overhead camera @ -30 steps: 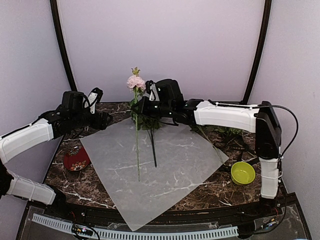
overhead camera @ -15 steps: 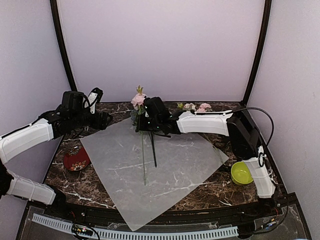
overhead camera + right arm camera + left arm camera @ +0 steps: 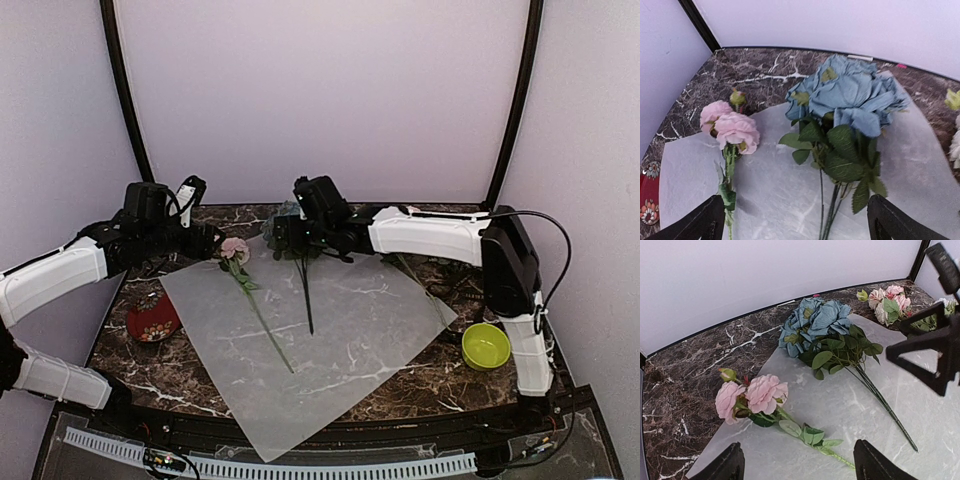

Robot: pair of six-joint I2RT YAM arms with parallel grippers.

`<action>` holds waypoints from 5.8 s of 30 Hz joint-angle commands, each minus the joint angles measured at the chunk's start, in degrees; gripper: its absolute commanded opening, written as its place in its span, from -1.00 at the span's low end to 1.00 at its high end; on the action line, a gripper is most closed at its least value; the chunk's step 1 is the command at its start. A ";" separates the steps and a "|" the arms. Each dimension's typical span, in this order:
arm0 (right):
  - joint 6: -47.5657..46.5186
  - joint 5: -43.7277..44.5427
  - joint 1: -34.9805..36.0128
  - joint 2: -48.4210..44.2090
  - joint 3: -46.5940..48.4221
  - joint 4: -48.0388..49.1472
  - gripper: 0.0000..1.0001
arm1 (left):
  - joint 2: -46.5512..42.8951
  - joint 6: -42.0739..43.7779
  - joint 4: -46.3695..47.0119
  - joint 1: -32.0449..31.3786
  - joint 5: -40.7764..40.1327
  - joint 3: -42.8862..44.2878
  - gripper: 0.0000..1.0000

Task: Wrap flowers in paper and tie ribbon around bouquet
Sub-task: Place the fake flower on the flattened wrapping paper, then adjust the fake flower with the flattened wrapping paper, then pick up the fake flower from the center of the board, then place the fake flower on the flattened wrapping paper, then pick up the fake flower from the center of the board.

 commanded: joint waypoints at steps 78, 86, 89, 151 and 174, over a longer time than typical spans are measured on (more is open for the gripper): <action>-21.42 7.82 -25.65 -24.93 -28.89 -12.13 -1.00 | 36.94 -2.68 -1.37 -0.31 -4.32 20.41 -0.16; -21.58 9.06 -25.77 -42.42 -38.24 0.42 -1.00 | 31.69 -1.51 -2.72 -0.74 -5.09 19.59 -0.11; -21.65 7.78 -25.77 -43.25 -33.96 -5.25 -1.00 | 28.63 -1.68 -3.40 -0.90 -5.82 19.42 -0.11; -4.34 -6.75 -41.09 -27.61 -35.50 -13.89 0.45 | 11.46 2.71 -3.53 -0.76 0.72 10.13 0.11; -15.71 4.72 -42.78 -21.35 -27.01 -14.42 -1.00 | 10.77 3.25 -3.37 -0.80 0.84 9.91 0.12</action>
